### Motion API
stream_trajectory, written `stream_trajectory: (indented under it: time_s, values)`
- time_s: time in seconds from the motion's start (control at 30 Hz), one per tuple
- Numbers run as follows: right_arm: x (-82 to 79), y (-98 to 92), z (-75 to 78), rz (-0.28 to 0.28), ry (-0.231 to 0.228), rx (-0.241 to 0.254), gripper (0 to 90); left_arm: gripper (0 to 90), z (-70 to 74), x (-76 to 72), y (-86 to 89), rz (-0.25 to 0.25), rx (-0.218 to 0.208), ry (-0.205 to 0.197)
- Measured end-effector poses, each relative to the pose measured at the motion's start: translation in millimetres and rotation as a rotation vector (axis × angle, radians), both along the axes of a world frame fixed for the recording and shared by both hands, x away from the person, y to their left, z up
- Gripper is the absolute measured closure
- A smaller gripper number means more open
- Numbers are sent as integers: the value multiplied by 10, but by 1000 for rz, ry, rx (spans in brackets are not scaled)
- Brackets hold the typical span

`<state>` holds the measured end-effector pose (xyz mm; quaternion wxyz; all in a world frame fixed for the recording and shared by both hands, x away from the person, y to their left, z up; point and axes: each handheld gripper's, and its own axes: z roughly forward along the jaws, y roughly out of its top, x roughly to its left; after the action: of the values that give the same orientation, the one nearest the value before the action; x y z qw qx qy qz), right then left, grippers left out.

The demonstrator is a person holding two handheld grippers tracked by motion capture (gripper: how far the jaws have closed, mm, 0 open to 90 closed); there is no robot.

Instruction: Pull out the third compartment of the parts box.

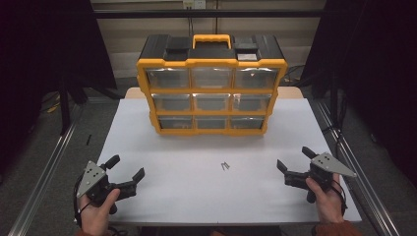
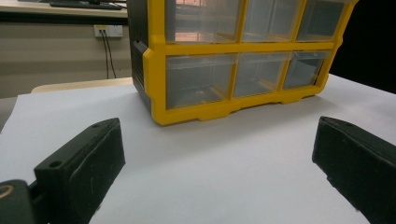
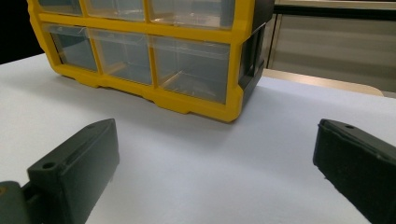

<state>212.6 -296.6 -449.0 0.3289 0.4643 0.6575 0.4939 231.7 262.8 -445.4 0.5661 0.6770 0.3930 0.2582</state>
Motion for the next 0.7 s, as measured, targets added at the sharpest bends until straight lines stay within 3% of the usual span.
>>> stream_trajectory:
  time_s: [0.2,0.7]
  values:
    - [13,11,-8,8,10,10,0,23,-8,13,-3,5,-15,13]
    - [58,73,-13,45,12,-4,0,24,-20,34,-29,-4,2,22]
